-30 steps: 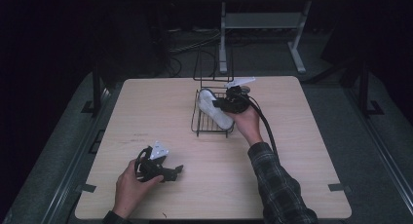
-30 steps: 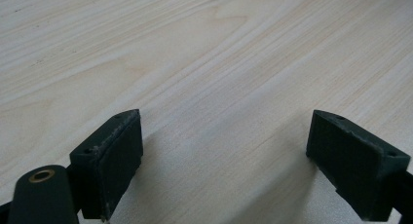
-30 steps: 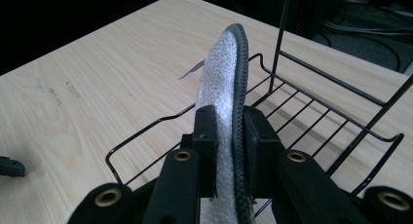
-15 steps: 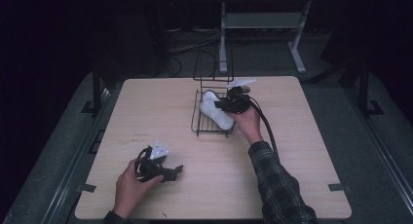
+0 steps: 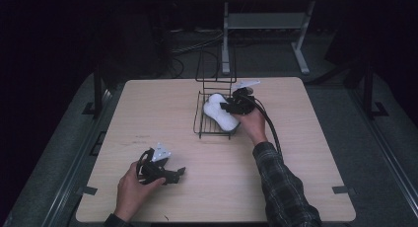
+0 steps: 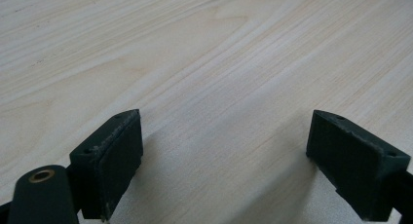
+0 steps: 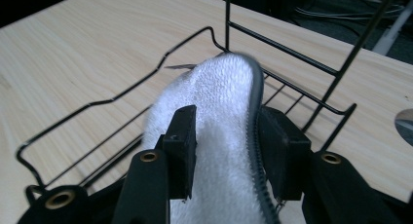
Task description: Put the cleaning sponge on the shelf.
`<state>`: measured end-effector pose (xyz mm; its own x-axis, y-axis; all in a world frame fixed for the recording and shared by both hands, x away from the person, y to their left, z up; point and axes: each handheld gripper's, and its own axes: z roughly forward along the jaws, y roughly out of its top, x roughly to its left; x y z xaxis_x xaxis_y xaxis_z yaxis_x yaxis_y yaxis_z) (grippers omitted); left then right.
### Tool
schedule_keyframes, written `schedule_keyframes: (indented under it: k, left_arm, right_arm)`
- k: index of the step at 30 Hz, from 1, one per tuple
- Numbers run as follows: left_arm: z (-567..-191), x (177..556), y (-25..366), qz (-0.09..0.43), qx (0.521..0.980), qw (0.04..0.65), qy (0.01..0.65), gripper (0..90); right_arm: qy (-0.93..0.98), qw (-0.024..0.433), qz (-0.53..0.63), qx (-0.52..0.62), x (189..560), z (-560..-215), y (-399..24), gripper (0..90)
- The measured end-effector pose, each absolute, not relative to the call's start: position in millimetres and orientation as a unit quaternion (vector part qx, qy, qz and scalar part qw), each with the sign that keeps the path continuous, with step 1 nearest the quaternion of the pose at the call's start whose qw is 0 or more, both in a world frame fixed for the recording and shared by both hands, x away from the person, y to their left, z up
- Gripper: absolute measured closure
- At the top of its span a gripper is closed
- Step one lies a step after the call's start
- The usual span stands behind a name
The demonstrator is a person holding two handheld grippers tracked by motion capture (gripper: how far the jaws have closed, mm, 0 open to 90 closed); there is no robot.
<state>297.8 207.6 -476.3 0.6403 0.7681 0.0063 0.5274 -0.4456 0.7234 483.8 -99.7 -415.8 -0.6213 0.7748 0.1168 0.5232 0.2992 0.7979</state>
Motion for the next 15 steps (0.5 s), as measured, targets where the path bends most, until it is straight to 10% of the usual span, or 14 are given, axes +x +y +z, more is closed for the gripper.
schedule_keyframes:
  k: [9, 15]
  left_arm:
    - [-476.2, 297.8, 207.7, 0.170, 0.834, 0.354, 0.389, 12.5]
    - [-476.2, 297.9, 207.7, 0.170, 0.833, 0.354, 0.388, 12.4]
  right_arm:
    - [0.786, 0.146, 0.435, 0.413, 480.5, -410.2, -109.2, 58.0]
    - [0.792, 0.145, 0.442, 0.395, 467.6, -404.1, -122.0, 87.3]
